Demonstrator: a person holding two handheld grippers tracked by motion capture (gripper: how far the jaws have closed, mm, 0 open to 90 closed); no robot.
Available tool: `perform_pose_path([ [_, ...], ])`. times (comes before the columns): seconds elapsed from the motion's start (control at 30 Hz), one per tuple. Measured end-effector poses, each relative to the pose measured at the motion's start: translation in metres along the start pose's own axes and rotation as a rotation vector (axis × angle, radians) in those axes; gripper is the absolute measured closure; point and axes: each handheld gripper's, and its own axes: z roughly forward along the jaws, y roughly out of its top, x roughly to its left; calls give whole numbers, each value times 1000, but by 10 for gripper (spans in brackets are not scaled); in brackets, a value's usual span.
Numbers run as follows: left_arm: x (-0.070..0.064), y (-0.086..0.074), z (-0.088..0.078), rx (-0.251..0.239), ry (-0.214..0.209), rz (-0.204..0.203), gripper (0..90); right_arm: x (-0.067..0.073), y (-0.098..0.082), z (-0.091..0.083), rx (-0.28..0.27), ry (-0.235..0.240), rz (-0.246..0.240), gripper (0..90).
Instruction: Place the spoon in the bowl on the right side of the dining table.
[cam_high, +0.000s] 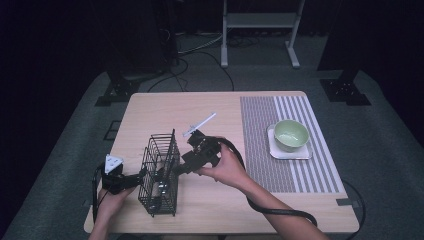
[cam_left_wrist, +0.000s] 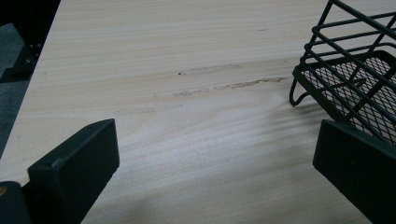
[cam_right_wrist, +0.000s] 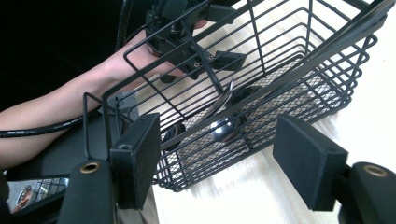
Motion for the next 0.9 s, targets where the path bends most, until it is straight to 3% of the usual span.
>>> perform_pose_path([
  [0.5,0,0,0,-1,-1,-5,0,2,11,11,-8,-3,14,566],
  [0.9,0,0,0,-1,-1,-6,0,2,13,14,-15,-11,16,836],
])
